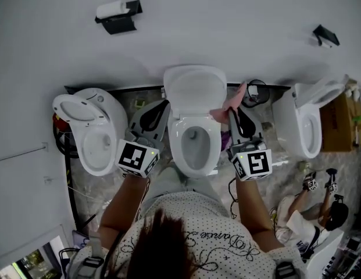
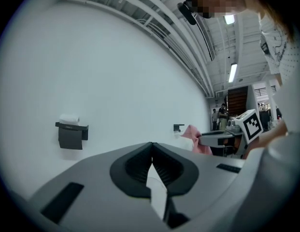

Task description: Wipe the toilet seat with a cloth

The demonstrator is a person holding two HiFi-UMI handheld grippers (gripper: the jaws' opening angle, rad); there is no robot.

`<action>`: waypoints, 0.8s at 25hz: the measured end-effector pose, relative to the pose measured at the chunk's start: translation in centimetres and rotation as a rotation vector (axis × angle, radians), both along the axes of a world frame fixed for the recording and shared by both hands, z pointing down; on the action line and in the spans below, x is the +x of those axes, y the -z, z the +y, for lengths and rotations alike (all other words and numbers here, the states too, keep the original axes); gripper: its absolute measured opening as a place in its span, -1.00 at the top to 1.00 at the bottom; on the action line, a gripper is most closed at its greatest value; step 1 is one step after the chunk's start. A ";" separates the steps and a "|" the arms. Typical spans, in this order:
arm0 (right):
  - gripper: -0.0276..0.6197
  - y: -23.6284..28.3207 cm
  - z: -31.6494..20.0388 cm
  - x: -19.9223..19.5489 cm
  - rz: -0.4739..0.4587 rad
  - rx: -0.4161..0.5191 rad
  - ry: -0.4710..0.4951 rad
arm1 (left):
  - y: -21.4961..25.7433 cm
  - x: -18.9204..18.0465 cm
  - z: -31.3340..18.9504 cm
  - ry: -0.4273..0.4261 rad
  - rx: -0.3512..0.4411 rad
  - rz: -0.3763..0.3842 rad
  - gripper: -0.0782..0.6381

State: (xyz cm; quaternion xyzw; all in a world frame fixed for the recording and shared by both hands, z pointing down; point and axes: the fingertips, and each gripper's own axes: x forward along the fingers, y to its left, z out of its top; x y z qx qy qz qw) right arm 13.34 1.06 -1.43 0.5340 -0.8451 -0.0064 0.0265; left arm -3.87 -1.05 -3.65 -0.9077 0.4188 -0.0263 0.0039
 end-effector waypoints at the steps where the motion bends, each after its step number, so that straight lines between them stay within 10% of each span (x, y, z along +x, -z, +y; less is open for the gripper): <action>1: 0.75 0.5 0.1 0.3 -0.004 0.005 -0.007 | 0.5 0.0 0.0 -0.005 0.009 0.008 0.77; 20: 0.74 5.3 2.1 -1.5 -0.032 0.072 0.006 | 2.8 -0.6 1.1 -0.013 0.060 0.059 0.77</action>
